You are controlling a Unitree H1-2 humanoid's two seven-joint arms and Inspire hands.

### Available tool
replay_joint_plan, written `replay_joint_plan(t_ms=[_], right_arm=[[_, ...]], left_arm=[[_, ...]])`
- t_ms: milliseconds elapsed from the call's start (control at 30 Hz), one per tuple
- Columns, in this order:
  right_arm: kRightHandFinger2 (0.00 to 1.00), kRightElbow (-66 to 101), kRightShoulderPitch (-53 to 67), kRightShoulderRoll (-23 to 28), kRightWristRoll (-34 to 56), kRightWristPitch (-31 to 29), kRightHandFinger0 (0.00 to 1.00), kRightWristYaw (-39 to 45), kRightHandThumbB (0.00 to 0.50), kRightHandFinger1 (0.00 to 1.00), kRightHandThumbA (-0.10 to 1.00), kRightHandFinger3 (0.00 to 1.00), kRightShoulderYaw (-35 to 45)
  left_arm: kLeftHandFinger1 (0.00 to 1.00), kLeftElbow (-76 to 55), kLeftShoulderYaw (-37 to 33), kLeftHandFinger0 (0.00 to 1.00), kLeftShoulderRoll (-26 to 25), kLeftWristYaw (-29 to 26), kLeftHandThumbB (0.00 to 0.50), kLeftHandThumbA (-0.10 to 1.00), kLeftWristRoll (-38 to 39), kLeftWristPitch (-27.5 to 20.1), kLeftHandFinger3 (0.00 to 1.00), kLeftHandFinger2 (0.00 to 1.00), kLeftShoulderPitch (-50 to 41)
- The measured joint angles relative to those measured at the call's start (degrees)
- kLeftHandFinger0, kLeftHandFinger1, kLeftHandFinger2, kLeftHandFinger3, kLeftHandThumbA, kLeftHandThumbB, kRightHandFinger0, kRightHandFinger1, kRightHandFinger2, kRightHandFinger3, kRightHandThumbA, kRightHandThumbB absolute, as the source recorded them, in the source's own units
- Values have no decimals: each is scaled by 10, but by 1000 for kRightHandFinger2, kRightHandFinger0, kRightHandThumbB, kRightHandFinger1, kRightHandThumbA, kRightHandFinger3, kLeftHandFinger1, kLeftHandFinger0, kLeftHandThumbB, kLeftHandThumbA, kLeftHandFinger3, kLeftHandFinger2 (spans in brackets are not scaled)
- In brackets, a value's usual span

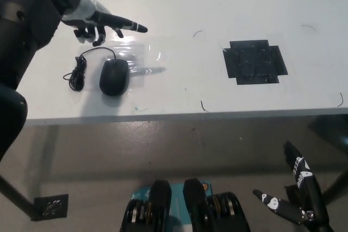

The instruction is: The robot uses left hand to click on the left button of the black mouse, which is placed on the left area of the table

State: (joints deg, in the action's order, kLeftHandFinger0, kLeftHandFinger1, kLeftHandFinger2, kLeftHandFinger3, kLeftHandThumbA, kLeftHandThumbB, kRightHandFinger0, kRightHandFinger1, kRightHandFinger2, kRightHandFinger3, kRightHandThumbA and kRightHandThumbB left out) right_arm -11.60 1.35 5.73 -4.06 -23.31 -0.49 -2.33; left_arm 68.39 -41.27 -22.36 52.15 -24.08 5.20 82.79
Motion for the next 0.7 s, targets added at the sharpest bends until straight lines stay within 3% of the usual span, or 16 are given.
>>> replay_joint_plan(t_ms=[133, 400, 600, 667, 700], right_arm=[[1000, 0, 0, 0, 0, -3, 1000, 0, 139, 1000, 1000, 1000, 0], [1000, 0, 0, 0, 0, -5, 1000, 0, 142, 1000, 1000, 1000, 0], [1000, 0, 0, 0, 0, -6, 1000, 0, 143, 1000, 1000, 1000, 0], [1000, 0, 0, 0, 0, -7, 1000, 0, 137, 1000, 1000, 1000, 0], [1000, 0, 0, 0, 0, -7, 1000, 0, 133, 1000, 1000, 1000, 0]], left_arm=[[0, 16, 6, 0, 0, -3, 235, 1000, -7, -14, 1000, 228, 0], [60, 24, 7, 0, 1, -3, 243, 1000, -22, -30, 1000, 379, -4], [12, 38, 8, 0, 8, -4, 258, 1000, -31, -34, 1000, 343, -14], [130, 42, 8, 20, 11, -4, 268, 1000, -35, -34, 1000, 489, -19], [123, 43, 8, 4, 13, -4, 263, 1000, -37, -34, 1000, 472, -22]])
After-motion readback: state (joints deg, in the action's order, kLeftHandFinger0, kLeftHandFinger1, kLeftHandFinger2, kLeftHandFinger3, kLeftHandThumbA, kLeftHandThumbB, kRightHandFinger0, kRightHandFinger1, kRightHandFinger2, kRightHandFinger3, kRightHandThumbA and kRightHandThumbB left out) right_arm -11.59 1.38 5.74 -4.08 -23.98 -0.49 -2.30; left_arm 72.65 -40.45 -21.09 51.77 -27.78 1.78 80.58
